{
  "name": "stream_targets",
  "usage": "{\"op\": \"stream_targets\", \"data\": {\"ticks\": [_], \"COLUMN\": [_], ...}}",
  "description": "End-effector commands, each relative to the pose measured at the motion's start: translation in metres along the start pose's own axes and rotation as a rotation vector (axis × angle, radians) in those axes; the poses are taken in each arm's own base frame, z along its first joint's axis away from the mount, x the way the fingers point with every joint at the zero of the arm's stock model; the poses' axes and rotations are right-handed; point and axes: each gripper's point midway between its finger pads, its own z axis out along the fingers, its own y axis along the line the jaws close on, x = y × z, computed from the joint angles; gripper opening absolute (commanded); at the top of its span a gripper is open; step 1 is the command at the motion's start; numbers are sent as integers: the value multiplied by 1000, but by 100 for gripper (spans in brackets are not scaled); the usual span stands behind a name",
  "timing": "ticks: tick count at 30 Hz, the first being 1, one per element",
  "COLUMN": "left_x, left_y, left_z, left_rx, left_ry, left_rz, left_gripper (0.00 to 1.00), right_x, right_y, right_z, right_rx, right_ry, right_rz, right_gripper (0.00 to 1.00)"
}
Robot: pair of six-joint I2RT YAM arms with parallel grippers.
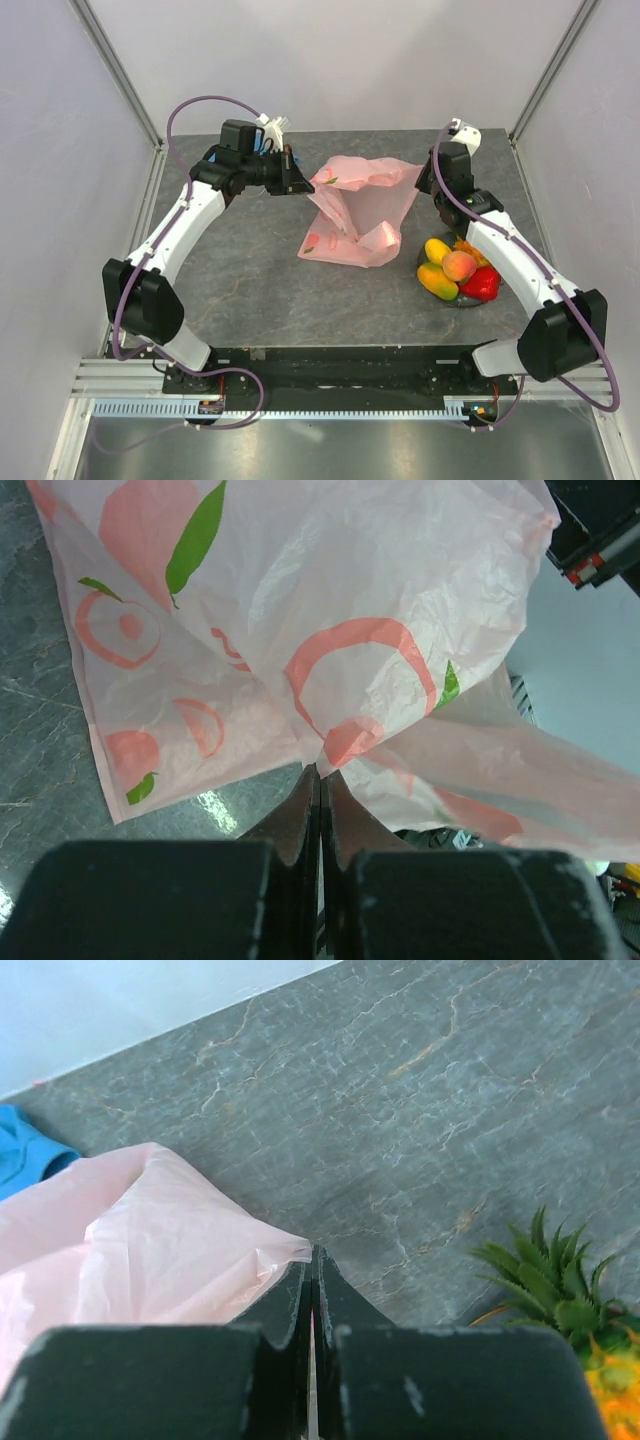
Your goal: Place the fruits into the plastic bag
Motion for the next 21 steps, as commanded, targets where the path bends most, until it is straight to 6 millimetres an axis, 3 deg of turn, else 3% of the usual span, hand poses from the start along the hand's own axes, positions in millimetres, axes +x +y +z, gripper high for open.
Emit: {"op": "stream_targets", "data": {"ticks": [1, 5, 6, 9, 11, 12, 17, 21], "left_x": [-15, -12, -13, -19, -23, -25, -27, -28], "left_y": [-18, -18, -17, -16, -16, -17, -18, -20], "left_z": [-20, -12, -9, -5, -3, -2, 3, 5], "left_rx": [35, 64, 65, 60, 60, 67, 87, 104], "left_ry": [-35, -7, -9, -32, -43, -53, -61, -64], "left_rz": [93, 60, 48, 20, 7, -4, -35, -35], "left_gripper": [1, 2, 2, 2, 2, 2, 2, 2], "right_x": [-22, -21, -20, -5, 1, 15, 60, 94], "right_y": [11, 51, 54, 58, 59, 54, 68, 77], "right_z": [2, -11, -15, -29, -42, -43, -66, -60], "right_rx": [-47, -267, -290, -331, -345, -339, -398, -417], "right_ry": [-15, 40, 54, 115, 127, 155, 244, 291], "right_rz": [-75, -77, -66, -14, 4, 13, 6, 44], "right_gripper": [0, 2, 19, 52, 61, 67, 76, 79]}}
